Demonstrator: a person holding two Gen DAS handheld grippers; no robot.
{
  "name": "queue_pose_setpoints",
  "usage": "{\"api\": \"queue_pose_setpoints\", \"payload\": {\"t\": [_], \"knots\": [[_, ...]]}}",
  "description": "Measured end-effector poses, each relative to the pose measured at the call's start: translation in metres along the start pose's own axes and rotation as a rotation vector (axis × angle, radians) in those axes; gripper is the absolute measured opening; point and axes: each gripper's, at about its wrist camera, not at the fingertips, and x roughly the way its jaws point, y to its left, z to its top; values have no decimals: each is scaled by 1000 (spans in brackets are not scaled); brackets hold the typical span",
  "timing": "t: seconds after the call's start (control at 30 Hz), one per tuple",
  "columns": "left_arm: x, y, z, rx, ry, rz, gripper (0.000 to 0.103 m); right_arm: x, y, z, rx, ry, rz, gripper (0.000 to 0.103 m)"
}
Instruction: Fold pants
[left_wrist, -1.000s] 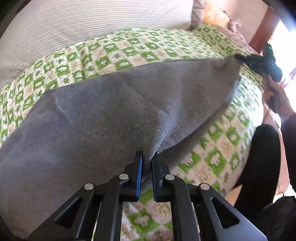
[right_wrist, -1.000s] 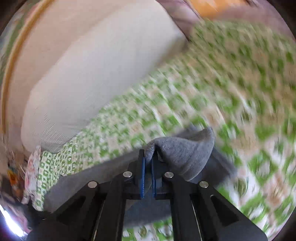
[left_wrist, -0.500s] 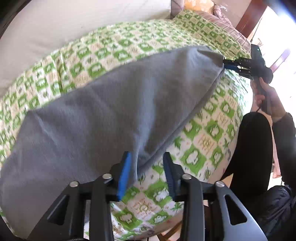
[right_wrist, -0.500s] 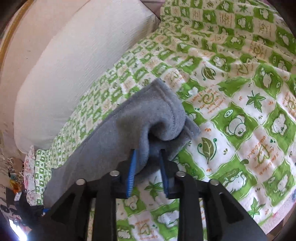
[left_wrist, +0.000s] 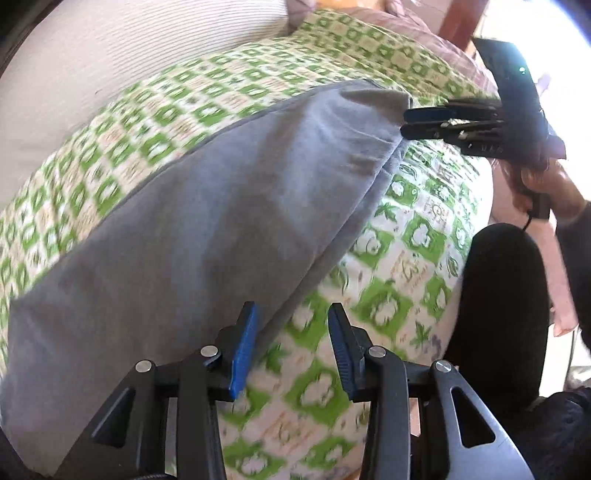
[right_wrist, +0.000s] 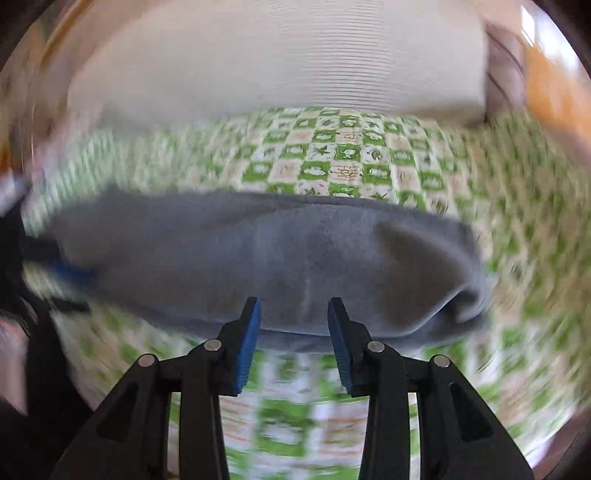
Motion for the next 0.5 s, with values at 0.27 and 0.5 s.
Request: {"api": "queue_pose_setpoints", "payload": {"t": [0.27,0.5], "knots": [[42,8,18,-10,72,-6,26,38,-18,-5,-188,145,-105,34],[17,-1,27,51,99,-88,16,18,-60,-32,151,109,130,0]]}}
